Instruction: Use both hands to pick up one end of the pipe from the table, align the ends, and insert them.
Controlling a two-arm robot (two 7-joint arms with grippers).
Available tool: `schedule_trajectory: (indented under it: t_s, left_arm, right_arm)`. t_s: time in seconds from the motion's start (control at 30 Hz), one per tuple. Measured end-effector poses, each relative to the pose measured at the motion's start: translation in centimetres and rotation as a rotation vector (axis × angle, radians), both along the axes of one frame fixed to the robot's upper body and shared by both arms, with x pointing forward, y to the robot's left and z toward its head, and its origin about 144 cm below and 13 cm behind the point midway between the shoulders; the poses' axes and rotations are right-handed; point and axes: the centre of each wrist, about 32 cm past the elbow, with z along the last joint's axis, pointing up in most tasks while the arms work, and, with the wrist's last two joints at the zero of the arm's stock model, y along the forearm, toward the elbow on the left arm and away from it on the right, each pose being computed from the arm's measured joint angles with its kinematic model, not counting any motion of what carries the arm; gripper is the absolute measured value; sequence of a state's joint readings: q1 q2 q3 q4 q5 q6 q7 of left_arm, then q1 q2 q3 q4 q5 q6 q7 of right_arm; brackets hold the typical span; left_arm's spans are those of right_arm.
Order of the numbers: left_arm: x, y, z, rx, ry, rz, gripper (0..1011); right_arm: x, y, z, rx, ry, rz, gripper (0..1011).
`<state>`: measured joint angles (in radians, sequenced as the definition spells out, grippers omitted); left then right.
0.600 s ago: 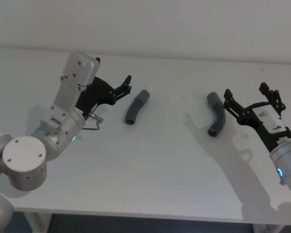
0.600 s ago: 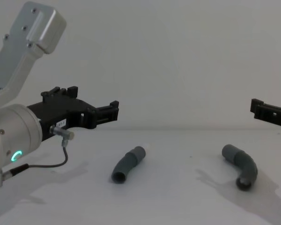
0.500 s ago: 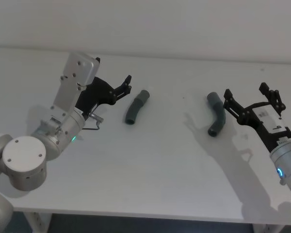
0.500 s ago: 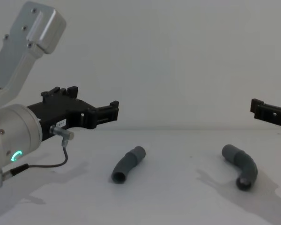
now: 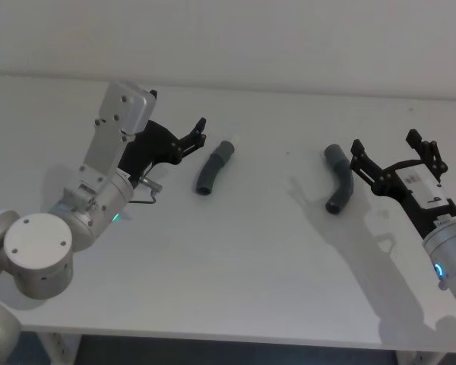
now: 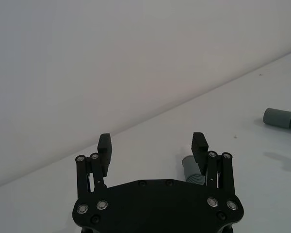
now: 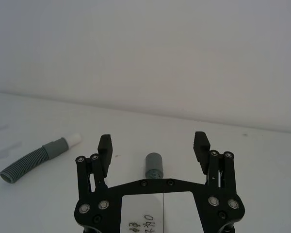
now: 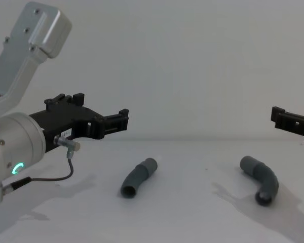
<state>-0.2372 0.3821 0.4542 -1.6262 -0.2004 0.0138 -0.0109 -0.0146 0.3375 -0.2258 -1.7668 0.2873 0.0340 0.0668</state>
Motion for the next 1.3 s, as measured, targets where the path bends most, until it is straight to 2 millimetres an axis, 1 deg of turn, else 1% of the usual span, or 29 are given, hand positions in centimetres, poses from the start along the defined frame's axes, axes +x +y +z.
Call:
schedule_trajectory:
  t_s: [1.3]
  left_arm:
    - [0.00,0.00,0.00,0.000,0.000,0.000,1001]
  right_arm:
    - [0.00,0.00,0.00,0.000,0.000,0.000,1001]
